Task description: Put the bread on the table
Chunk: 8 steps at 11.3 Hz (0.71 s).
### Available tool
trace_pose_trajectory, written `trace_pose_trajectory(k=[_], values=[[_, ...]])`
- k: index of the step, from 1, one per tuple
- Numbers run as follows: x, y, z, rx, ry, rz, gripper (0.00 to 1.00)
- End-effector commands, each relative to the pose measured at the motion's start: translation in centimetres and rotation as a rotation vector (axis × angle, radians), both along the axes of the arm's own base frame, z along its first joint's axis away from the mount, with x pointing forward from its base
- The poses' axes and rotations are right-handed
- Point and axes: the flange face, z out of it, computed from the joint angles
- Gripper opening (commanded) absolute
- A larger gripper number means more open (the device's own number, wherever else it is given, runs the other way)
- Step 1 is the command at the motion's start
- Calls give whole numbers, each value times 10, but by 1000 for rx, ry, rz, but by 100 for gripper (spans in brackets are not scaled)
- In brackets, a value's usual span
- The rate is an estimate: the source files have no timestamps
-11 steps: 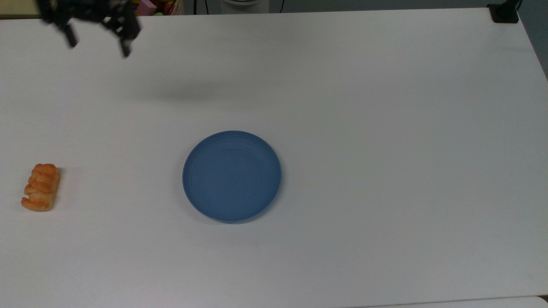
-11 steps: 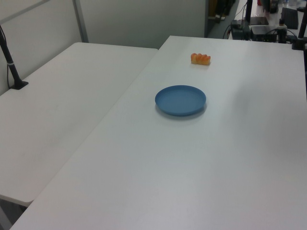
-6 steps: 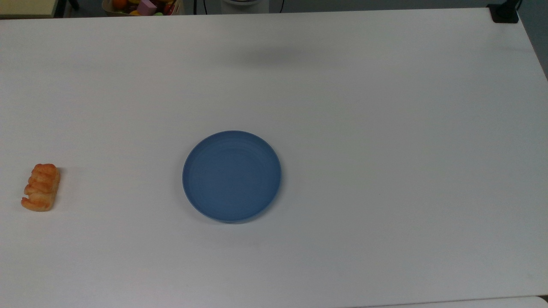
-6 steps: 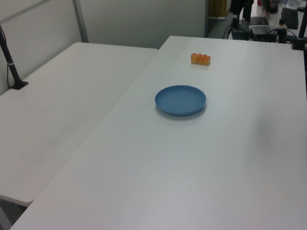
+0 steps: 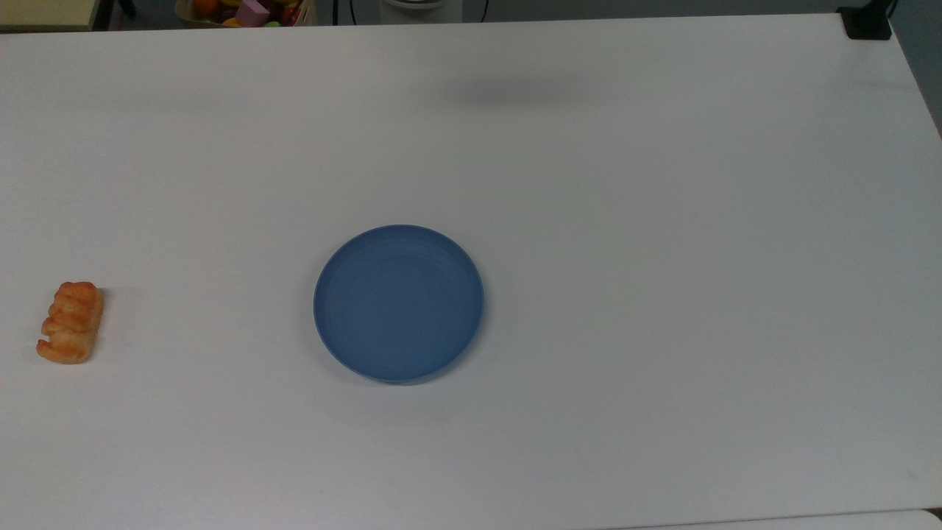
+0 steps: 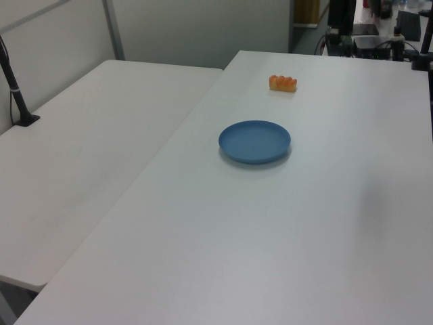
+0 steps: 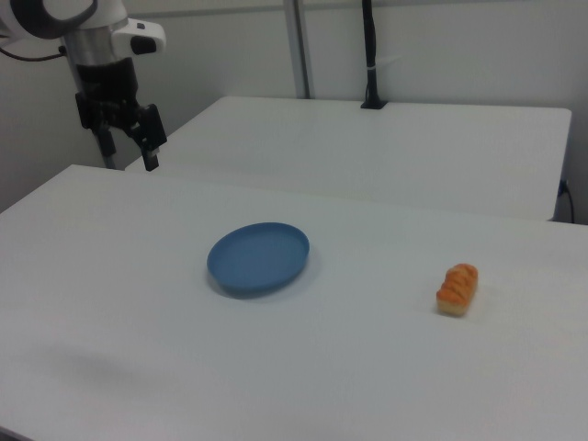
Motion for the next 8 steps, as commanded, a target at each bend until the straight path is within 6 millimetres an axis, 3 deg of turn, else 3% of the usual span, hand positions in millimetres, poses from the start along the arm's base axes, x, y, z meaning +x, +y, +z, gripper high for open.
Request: trace_pose_trajectory(k=[1, 4, 5, 8], values=[[6, -3, -18, 15, -80, 46, 100], [16, -13, -24, 2, -144, 198, 100], [15, -23, -23, -1, -145, 208, 100], [15, -25, -26, -2, -141, 211, 100]])
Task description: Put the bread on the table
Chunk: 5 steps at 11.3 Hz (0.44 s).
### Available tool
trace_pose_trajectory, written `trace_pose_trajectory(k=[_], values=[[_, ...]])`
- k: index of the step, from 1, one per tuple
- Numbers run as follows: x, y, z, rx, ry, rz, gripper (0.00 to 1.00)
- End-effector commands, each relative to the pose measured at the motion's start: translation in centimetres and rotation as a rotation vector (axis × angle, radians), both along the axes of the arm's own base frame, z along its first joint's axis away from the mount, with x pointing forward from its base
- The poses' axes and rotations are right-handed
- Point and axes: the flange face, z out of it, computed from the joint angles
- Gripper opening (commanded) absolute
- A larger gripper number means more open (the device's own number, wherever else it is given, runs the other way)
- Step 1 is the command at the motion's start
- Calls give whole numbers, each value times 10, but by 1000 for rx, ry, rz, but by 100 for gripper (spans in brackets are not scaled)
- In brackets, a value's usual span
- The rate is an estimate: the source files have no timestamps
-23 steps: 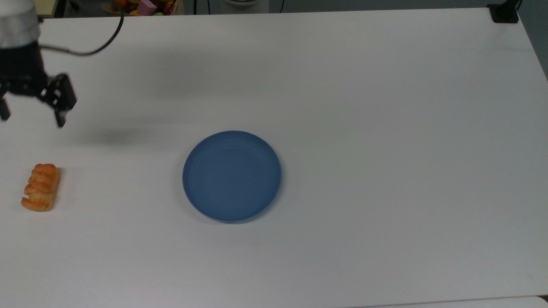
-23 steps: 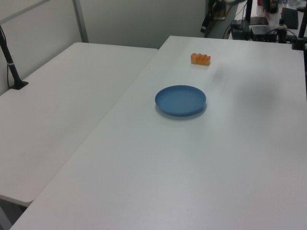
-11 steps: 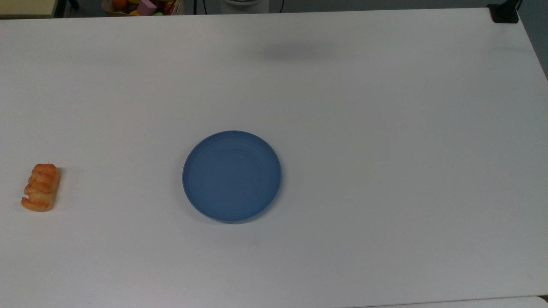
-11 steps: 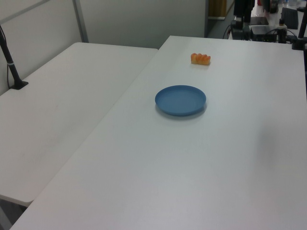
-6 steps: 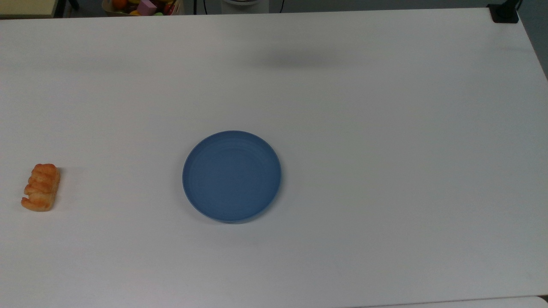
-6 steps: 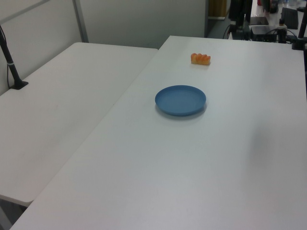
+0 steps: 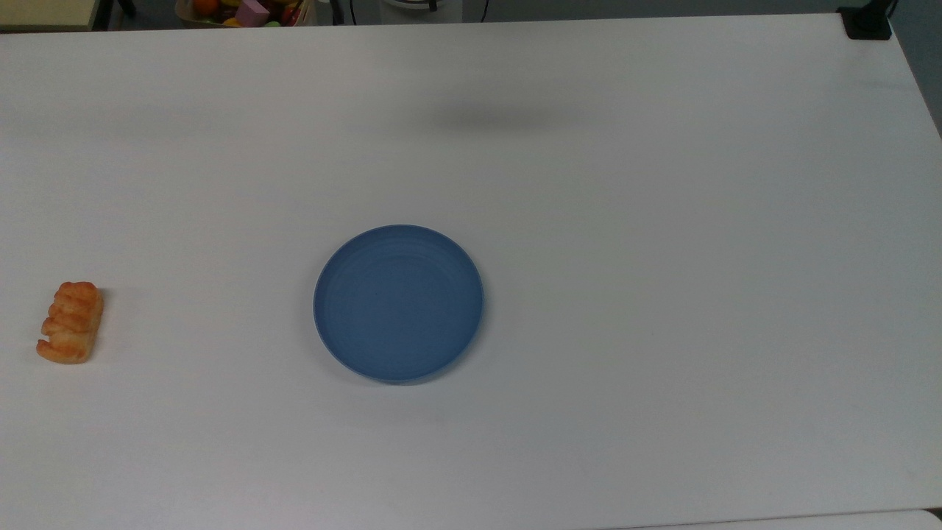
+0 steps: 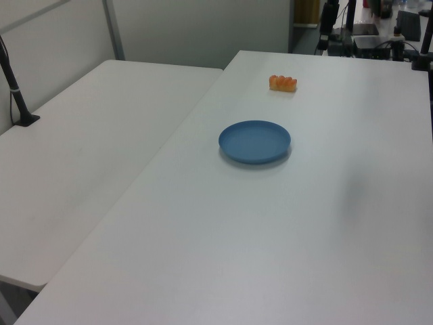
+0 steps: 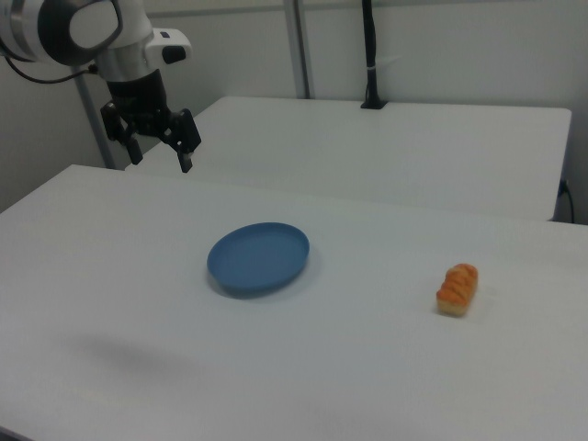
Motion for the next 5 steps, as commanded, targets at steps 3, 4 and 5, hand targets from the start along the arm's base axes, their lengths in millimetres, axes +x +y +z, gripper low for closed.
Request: trace_pose_trajectory(k=[3, 4, 5], values=[[-6, -2, -2, 2, -14, 25, 100], [-6, -2, -2, 2, -14, 25, 100], [-6, -2, -3, 2, -15, 25, 100]])
